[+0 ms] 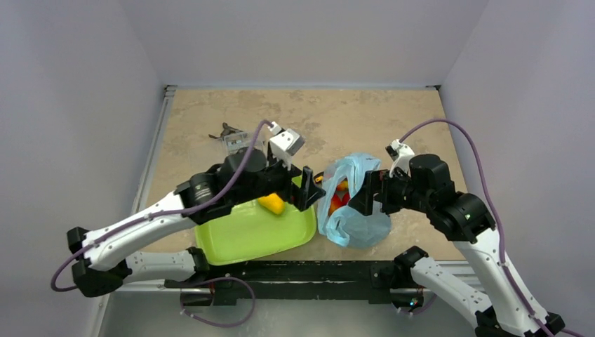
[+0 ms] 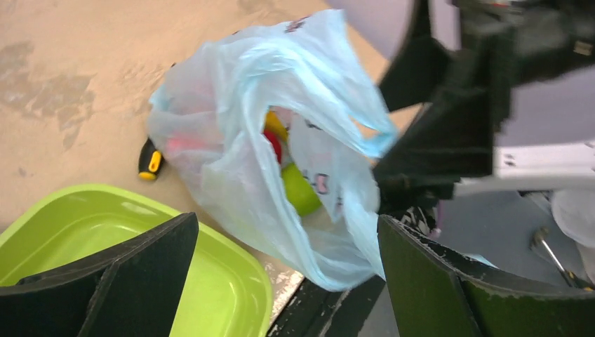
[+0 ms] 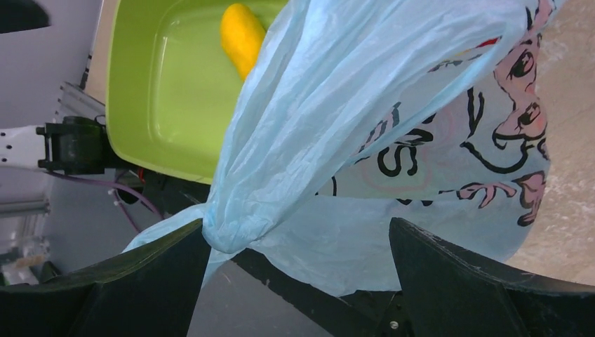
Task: Take the fake fruits out of the plastic bag
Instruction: Untie the plastic bag at the center of the board.
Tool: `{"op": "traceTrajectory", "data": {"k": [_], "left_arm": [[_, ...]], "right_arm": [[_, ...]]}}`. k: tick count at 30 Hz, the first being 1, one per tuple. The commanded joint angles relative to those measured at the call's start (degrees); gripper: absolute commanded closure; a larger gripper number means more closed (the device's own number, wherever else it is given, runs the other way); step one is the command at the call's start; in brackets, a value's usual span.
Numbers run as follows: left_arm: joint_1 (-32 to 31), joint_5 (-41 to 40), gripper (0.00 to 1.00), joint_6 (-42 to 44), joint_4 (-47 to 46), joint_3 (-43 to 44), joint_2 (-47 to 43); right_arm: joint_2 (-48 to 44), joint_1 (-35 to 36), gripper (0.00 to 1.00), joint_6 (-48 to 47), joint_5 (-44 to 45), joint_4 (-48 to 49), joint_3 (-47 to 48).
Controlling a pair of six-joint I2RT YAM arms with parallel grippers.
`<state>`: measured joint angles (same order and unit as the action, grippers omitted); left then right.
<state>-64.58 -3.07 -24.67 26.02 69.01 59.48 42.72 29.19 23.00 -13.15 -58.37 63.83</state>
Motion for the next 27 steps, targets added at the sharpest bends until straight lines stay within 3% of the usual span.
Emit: {"op": "traceTrajectory", "data": {"k": [1,6,12,14,18,20,22,25,27], "left_arm": [[4.7,-0.8,0.0,-4.1,-1.7,3.6,9.4],[5.5,-0.7,0.03,-1.1,-0.5,11.5,20.9],[6.8,1.4,0.2,-0.5,-2.8,15.4,29.2],[7.8,3.9,0.31,-1.3,-2.3,17.1,32.0],[10.4,8.2,0.76,-3.9,-4.8,16.9,33.5],[11.6,10.7,0.9,-5.6,-7.4,16.0,33.0],[13.1,14.0,0.97,-8.6,-10.3,14.8,32.6],[16.7,19.6,1.0,-14.3,-15.1,12.8,32.4],[19.9,23.5,1.0,-20.2,-20.8,10.0,32.4]], "right_arm": [[-1.9,-0.1,0.01,9.7,0.2,4.3,-2.2],[-3.1,0.1,0.01,14.2,1.6,5.3,-3.9],[-3.4,2.0,0.01,15.9,3.7,7.5,-7.8],[-2.5,4.7,0.02,16.8,6.2,8.2,-8.8],[0.2,15.0,0.02,20.9,15.0,10.1,-9.7],[2.8,19.8,0.02,22.4,17.8,10.9,-9.5],[4.6,23.8,0.05,23.2,23.1,9.7,-8.7],[5.2,25.3,0.29,21.7,26.3,8.7,-8.8],[4.0,25.3,0.62,20.0,26.1,9.6,-10.1]]}}
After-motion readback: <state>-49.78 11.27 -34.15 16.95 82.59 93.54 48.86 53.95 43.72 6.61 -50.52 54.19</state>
